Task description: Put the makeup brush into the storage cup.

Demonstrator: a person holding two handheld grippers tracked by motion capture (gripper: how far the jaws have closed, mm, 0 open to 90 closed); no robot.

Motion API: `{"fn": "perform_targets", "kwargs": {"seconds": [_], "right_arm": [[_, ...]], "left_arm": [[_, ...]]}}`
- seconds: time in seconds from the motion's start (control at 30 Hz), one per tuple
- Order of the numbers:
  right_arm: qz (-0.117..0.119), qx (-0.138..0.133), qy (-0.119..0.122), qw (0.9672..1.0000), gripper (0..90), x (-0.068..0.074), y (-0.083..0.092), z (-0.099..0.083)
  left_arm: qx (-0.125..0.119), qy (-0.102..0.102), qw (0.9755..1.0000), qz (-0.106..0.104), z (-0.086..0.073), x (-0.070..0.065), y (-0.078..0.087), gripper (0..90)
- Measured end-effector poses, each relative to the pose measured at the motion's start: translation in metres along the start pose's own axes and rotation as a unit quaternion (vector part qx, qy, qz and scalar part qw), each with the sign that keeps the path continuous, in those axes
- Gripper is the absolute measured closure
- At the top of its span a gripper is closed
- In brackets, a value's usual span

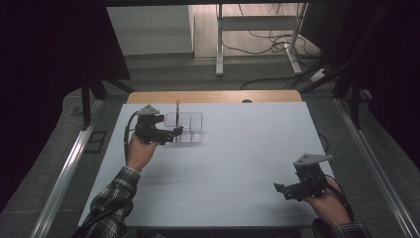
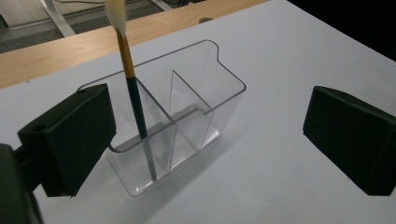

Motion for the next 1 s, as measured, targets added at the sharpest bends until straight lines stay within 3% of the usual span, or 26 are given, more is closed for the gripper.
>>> {"fn": "perform_targets", "kwargs": {"seconds": [0.33,0.8,1.0], "right_arm": [[0.0,0.0,0.0,1.0,0.0,0.0,0.0,0.0],[0.0,-0.003,0.0,1.0,0.0,0.0,0.0,0.001],[0.001,-0.005,-0.003,1.0,0.0,0.0,0.001,0.001]], "left_arm": [[0.001,-0.003,0.9999,-0.01,-0.004,-0.008,0.007,3.2],[0.01,-0.013,0.9999,-0.003,-0.013,-0.014,0.019,3.2],[0.004,-0.009,0.9999,-0.011,-0.017,-0.017,0.024,3.2]]}}
Point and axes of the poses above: each handheld gripper's, and its own axes: y roughly backward along the jaws, z roughly out of its top, x roughly to its left, the point moved 6 cm from there along -y, roughly forward along the jaws, and after that the axes turned 5 degrees about -z, right-handed, at the moved point
